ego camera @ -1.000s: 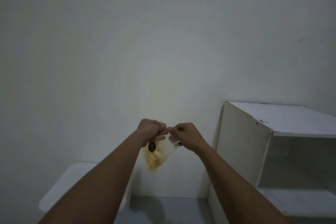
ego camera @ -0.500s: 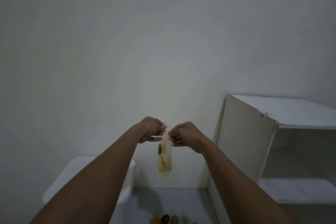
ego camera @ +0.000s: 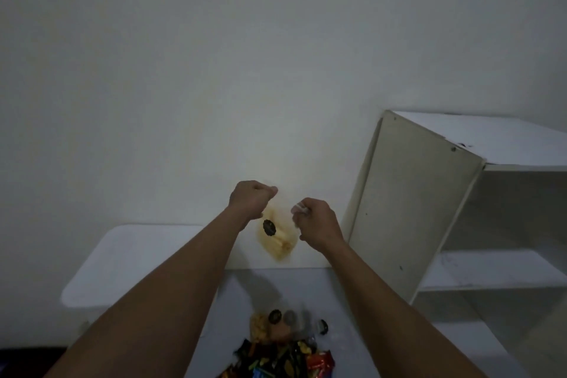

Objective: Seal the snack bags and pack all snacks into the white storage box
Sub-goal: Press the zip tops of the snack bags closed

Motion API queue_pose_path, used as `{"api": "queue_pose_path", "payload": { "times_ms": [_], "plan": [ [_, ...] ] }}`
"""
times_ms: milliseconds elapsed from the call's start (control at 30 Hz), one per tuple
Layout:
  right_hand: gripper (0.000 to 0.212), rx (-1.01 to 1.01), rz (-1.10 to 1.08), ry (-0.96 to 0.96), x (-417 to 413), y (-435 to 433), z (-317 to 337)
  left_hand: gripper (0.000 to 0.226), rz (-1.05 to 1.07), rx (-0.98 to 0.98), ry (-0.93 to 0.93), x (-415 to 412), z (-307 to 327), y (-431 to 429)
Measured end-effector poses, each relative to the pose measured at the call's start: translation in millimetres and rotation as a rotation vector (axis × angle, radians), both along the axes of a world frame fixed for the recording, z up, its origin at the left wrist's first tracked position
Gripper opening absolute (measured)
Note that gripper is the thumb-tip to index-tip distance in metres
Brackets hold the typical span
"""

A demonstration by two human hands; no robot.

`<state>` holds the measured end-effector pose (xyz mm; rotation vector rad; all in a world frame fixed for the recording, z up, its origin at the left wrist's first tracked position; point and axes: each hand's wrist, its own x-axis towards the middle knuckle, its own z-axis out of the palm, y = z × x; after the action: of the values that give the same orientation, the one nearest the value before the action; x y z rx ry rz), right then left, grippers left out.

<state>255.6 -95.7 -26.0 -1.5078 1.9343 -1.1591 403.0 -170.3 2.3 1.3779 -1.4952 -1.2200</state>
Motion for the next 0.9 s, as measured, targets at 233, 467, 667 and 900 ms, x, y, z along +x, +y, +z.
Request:
{"api": "queue_pose_path", "payload": {
  "times_ms": [233, 467, 667, 900],
  "plan": [
    [0.031, 0.012, 0.064, -0.04, -22, -32, -49, 0.057, -0.051, 0.102, -0.083, 2, -85, -13],
    [0.013, 0.123, -0.045, -0.255, -35, -81, -110, 0.049, 0.125, 0.132, -0.061, -15, -147, -44],
    [0.015, 0.281, 0.028, -0.082, -31, -117, -165, 0.045, 0.287, 0.114, -0.139, -32, -212, -64],
    [0.024, 0.41, -0.005, -0.121, -26, -149, -218, 0.043, 0.402, 0.192, -0.09, -44, -258, -95]
  ]
}}
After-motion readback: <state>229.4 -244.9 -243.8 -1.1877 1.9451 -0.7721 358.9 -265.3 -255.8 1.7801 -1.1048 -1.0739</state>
